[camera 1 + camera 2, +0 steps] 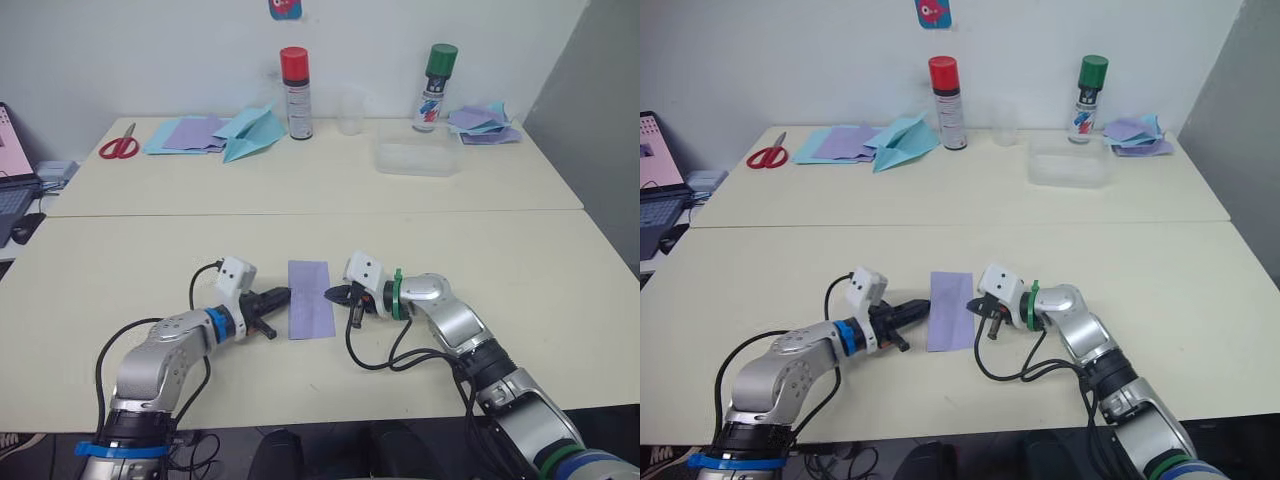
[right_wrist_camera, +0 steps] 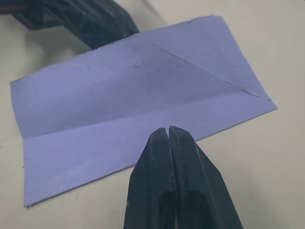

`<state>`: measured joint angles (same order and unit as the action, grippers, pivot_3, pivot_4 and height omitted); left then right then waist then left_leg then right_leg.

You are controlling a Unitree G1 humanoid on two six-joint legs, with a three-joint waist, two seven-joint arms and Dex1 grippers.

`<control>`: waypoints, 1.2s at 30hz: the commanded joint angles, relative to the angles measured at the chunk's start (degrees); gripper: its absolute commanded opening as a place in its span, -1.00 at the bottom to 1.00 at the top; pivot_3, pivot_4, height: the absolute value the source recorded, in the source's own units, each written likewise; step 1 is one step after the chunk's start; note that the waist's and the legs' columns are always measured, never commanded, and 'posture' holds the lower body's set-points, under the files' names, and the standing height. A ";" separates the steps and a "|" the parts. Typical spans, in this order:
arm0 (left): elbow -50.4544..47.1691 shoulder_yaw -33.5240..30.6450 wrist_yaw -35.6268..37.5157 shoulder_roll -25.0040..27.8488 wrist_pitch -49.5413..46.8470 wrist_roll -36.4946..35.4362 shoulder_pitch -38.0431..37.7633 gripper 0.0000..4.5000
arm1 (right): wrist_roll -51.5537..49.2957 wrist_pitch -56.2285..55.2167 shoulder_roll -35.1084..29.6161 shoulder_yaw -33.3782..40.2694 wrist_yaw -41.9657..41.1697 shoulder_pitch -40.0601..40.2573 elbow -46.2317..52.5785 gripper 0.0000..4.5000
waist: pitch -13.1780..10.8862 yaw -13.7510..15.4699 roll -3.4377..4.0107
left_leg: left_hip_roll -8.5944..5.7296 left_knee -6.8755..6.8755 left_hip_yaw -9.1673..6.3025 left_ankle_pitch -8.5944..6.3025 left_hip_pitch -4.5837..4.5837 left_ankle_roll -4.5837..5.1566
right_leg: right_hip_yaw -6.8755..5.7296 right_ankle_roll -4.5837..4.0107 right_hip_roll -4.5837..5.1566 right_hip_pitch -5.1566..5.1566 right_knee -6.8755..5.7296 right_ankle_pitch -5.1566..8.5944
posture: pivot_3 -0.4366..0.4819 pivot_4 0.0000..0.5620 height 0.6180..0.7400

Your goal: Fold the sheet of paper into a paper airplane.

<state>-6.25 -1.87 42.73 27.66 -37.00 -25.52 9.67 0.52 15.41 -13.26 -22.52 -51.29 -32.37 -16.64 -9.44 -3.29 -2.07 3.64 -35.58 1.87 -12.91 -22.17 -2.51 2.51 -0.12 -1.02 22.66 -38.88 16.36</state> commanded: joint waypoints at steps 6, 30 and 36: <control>-0.93 2.41 0.66 -2.47 1.73 -0.16 4.36 -1.00 | 0.89 2.80 -0.03 -0.77 0.52 1.47 -1.40 -0.97 | -0.07 0.00 -0.11 | -0.02 0.00 0.00 0.00 0.00 0.00 | 0.00 0.00 0.00 0.00 0.00 0.00 | -0.05 -0.47 1.00; 2.82 7.23 2.50 -3.53 5.88 3.21 7.58 -1.00 | -26.53 58.79 7.60 24.58 11.90 -5.46 18.48 0.35 | -0.45 1.28 -0.11 | -0.05 -0.15 -0.06 0.01 -0.99 -0.01 | -0.08 0.12 0.03 0.80 -0.03 -0.02 | -0.05 -0.47 1.00; 2.52 7.89 2.36 -3.75 6.33 3.50 7.94 -1.00 | -29.16 67.20 10.85 30.49 18.70 -7.83 17.80 0.35 | -0.45 1.41 -0.10 | -0.10 -0.27 -0.10 0.01 -1.52 -0.01 | -0.13 0.16 0.05 1.22 -0.05 -0.05 | -0.05 -0.47 1.00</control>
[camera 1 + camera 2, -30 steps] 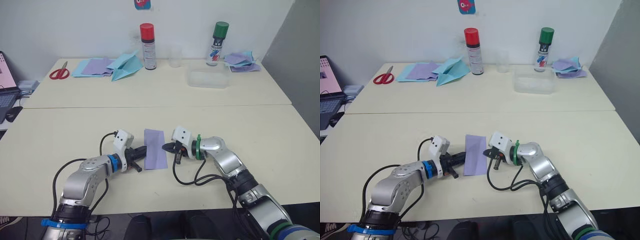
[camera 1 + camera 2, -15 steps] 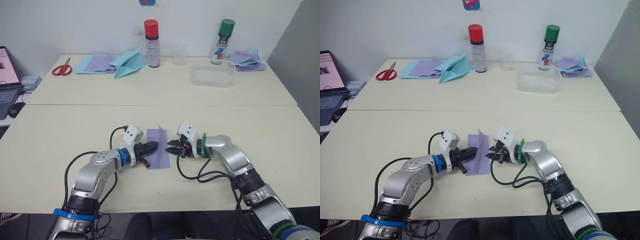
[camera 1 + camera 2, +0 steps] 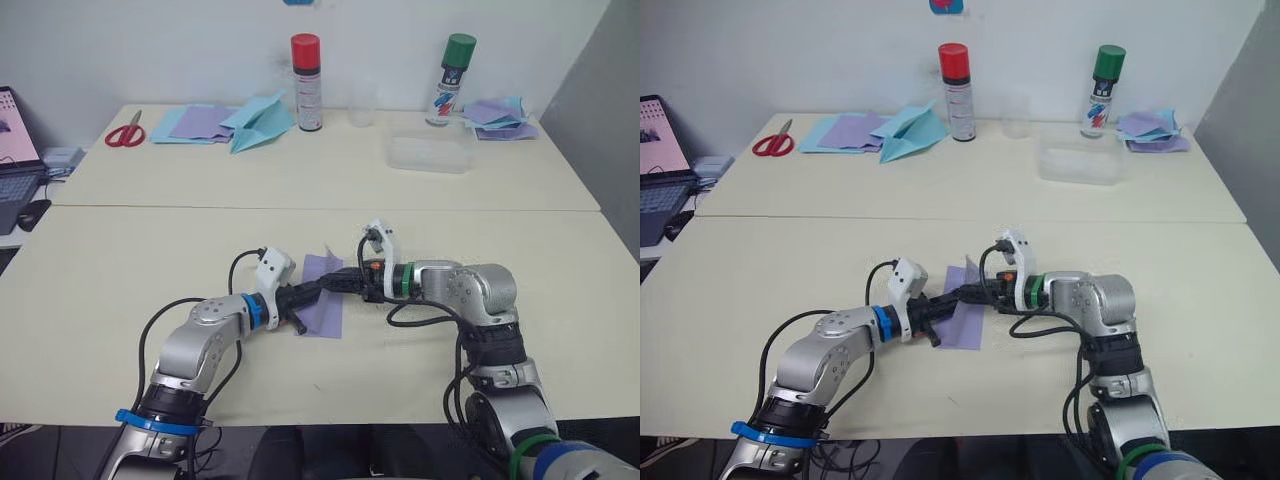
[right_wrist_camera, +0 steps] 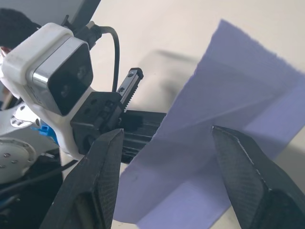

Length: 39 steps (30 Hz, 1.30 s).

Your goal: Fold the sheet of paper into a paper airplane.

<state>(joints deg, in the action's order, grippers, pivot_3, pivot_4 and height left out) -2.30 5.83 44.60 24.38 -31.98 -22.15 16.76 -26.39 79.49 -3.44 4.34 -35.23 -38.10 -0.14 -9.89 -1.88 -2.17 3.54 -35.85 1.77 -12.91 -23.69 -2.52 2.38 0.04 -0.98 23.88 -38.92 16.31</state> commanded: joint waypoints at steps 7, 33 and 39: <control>-2.49 0.35 0.61 -0.87 1.26 -0.30 1.11 -1.00 | -2.59 5.82 2.20 4.08 7.11 -2.01 1.21 0.35 | 0.00 0.01 0.00 | -0.01 -0.11 0.01 0.00 -0.32 0.00 | 0.00 -0.07 -0.01 0.28 -0.05 -0.16 | -0.05 -0.47 1.00; 4.26 4.76 3.96 3.88 7.73 8.92 1.76 -1.00 | -5.83 7.58 -5.40 5.65 10.08 0.56 3.95 -0.99 | 0.03 -0.02 0.01 | 0.00 -0.22 0.05 0.01 -0.21 0.02 | 0.03 0.14 -0.10 0.18 -0.11 -0.11 | -0.05 -0.47 1.00; 5.60 6.03 5.30 5.09 9.18 10.57 2.90 -1.00 | -3.64 -0.98 -10.91 -2.44 6.93 2.11 3.19 -0.99 | 0.03 -0.13 0.01 | -0.01 -0.21 0.07 0.01 -0.20 0.02 | 0.06 0.14 -0.25 0.20 -0.10 -0.11 | -0.05 -0.47 1.00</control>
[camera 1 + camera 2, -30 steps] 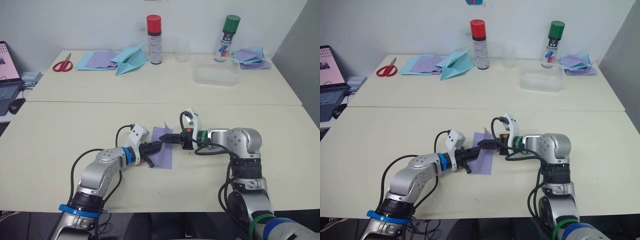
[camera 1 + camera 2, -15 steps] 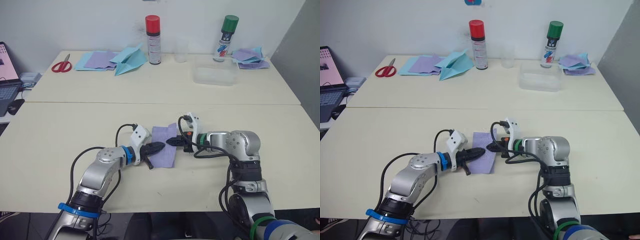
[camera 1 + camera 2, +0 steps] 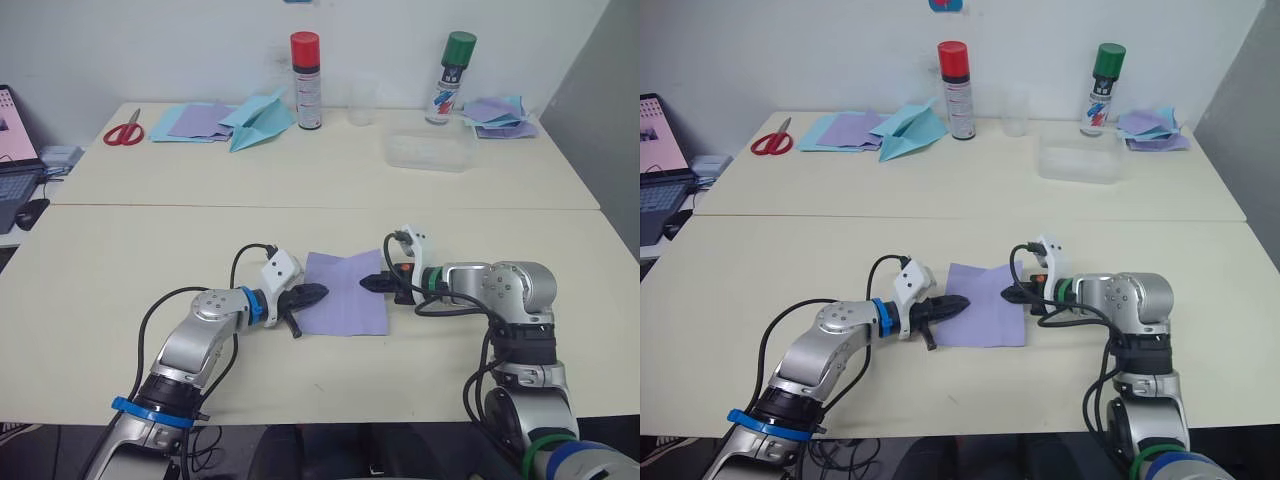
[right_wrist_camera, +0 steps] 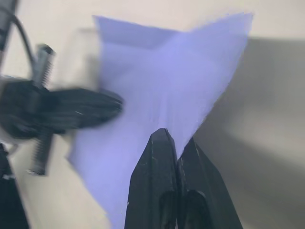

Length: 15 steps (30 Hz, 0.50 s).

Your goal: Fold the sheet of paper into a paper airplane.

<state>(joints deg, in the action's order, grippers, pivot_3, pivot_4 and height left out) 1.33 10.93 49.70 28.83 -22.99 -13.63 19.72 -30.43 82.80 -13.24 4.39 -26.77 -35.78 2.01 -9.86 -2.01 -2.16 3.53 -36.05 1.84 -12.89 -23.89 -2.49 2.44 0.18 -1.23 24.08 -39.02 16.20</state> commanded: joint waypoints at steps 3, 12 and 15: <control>3.13 1.30 0.46 0.97 1.27 3.16 0.51 -1.00 | 1.02 -7.37 -2.48 -3.96 -2.20 -0.15 -0.59 -0.99 | 0.00 0.04 0.00 | 0.01 -0.02 0.00 0.00 0.00 0.00 | -0.06 0.00 -0.05 -0.02 -0.02 -0.01 | -0.05 -0.47 1.00; 4.66 1.77 0.78 0.98 2.53 3.90 0.93 -1.00 | 2.30 -11.45 -5.53 -7.29 -3.67 1.77 -2.42 -0.99 | 0.03 0.17 -0.01 | 0.02 -0.06 0.01 0.00 0.01 0.01 | -0.03 0.01 -0.07 -0.04 -0.03 -0.04 | -0.05 -0.47 1.00; 5.01 1.89 0.60 0.91 2.73 4.01 1.12 -1.00 | 3.18 -13.56 -6.54 -8.54 -4.29 2.41 -3.25 -0.99 | 0.05 0.17 -0.01 | 0.02 -0.08 0.01 0.01 0.03 0.01 | -0.01 0.02 -0.07 -0.06 -0.03 -0.04 | -0.05 -0.47 1.00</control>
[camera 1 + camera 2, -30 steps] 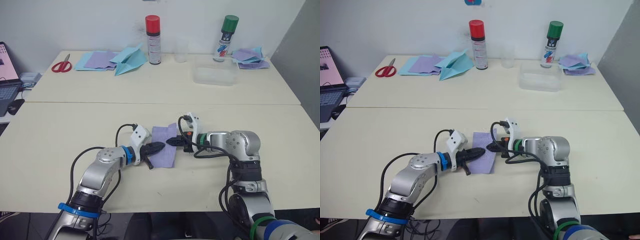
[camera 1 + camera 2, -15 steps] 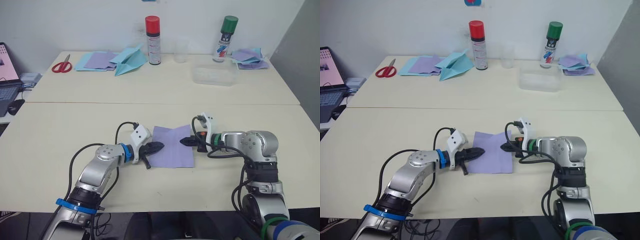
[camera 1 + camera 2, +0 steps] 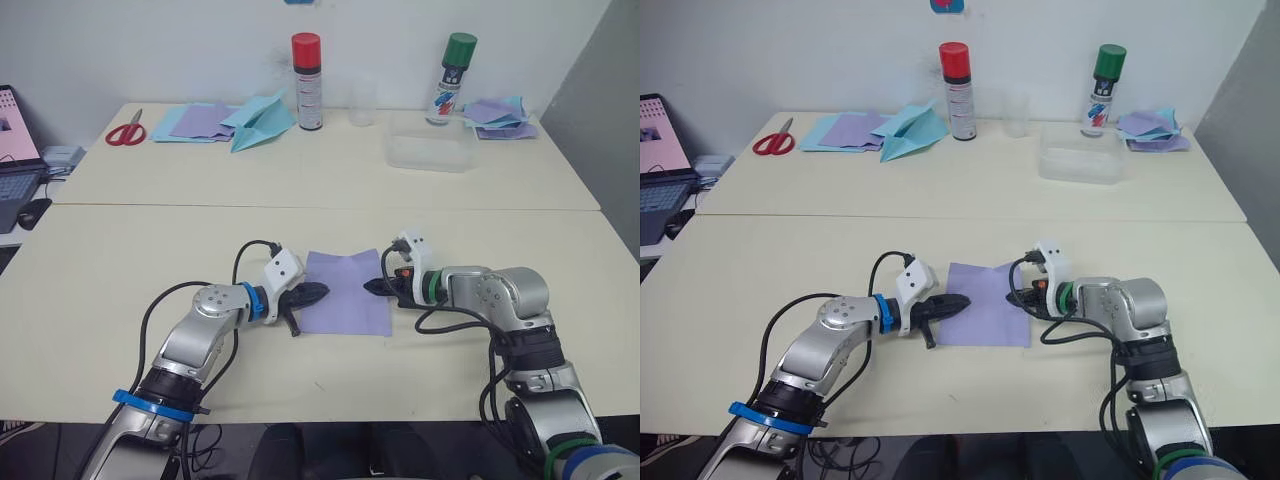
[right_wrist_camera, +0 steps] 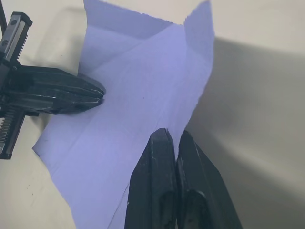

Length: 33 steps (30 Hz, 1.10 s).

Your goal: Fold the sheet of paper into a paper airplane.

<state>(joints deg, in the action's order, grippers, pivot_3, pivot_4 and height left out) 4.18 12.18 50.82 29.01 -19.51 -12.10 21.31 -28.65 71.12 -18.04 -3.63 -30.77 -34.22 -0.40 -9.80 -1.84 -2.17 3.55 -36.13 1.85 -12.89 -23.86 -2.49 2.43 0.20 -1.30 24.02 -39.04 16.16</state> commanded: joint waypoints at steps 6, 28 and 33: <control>2.86 0.66 -1.18 0.78 -0.13 2.95 -0.24 -1.00 | 1.46 -2.73 -2.98 -0.94 -0.92 1.77 -0.76 -0.99 | 0.08 0.01 0.04 | 0.00 -0.07 0.01 0.01 0.08 0.01 | -0.05 0.05 -0.01 -0.14 0.00 -0.03 | -0.05 -0.47 1.00; 3.78 1.07 -0.07 0.65 1.89 3.98 -0.20 -1.00 | 4.77 -15.90 -3.64 -0.90 -2.68 -0.61 -3.04 -0.01 | 0.14 0.03 0.09 | -0.01 -0.19 0.03 0.01 0.61 0.01 | 0.00 0.11 -0.01 -0.72 0.03 -0.05 | -0.05 -0.47 1.00; 3.96 1.11 0.01 0.57 1.95 4.04 0.06 -1.00 | 5.73 -19.14 -1.34 -0.22 -2.03 -1.79 -6.70 -0.01 | 0.14 0.03 0.09 | 0.00 -0.19 0.03 0.01 0.61 0.01 | 0.00 0.11 -0.01 -0.72 0.02 -0.05 | -0.05 -0.47 1.00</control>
<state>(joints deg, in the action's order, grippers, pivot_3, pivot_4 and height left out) 6.52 12.70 50.80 29.11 -16.86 -9.85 21.98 -23.25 53.82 -19.36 -4.68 -32.60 -34.79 -7.48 -9.67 -1.82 -2.08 3.55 -36.32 1.88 -12.88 -23.25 -2.47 2.43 0.30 -1.31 23.30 -39.03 16.10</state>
